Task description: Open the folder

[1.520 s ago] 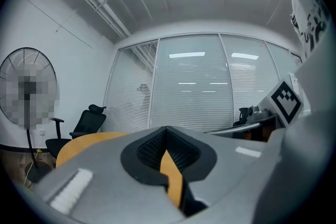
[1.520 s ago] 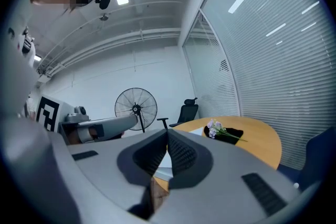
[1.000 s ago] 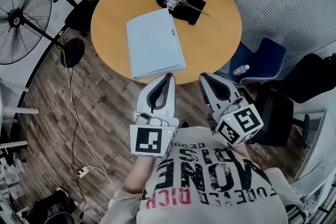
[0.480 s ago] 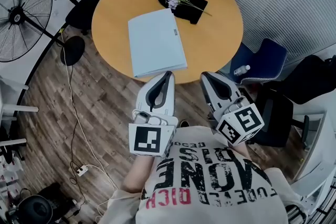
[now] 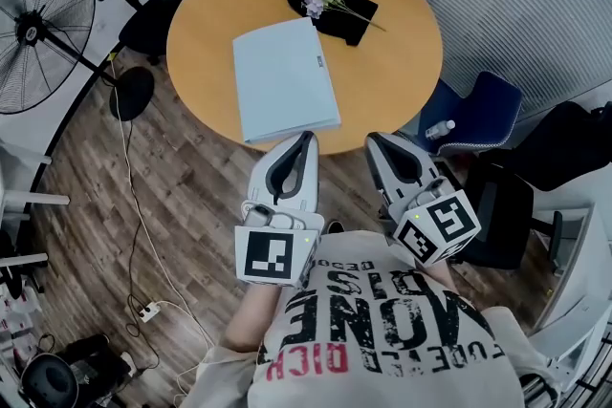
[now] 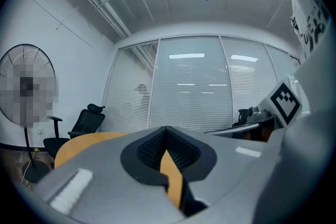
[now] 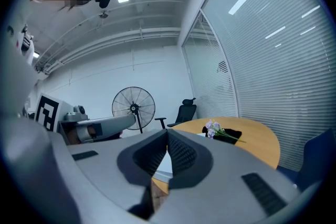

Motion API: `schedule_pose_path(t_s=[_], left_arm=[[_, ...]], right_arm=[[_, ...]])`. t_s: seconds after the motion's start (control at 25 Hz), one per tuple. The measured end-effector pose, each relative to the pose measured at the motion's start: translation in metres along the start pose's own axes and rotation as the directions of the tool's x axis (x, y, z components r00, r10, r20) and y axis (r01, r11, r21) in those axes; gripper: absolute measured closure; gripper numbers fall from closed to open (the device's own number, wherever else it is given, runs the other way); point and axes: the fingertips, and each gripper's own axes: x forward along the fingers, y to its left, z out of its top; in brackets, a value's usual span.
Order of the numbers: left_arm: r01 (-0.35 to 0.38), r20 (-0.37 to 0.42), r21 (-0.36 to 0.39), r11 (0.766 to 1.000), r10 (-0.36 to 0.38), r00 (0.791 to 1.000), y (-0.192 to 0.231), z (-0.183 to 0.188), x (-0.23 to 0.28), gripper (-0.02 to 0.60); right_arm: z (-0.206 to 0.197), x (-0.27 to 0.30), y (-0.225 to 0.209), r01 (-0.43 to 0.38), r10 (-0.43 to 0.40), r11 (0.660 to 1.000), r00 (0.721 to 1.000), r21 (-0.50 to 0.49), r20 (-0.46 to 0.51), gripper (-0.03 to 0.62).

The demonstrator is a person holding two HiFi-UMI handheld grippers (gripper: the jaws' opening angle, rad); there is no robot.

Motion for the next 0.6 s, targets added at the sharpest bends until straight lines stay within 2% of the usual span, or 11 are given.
schedule_pose_path(t_s=[0.44, 0.6], left_arm=[[0.01, -0.015, -0.016, 1.0, -0.01, 1.0, -0.0049, -0.0015, 0.0002, 0.572], [0.003, 0.022, 0.019, 1.0, -0.004, 1.0, -0.0039, -0.0019, -0.0008, 0.572]], right_arm=[[-0.0011, -0.0019, -0.001, 0.004, -0.004, 1.0, 1.0, -0.005, -0.004, 0.582], [-0.0028, -0.0059, -0.0032, 0.01, -0.01, 1.0, 1.0, -0.003, -0.003, 0.582]])
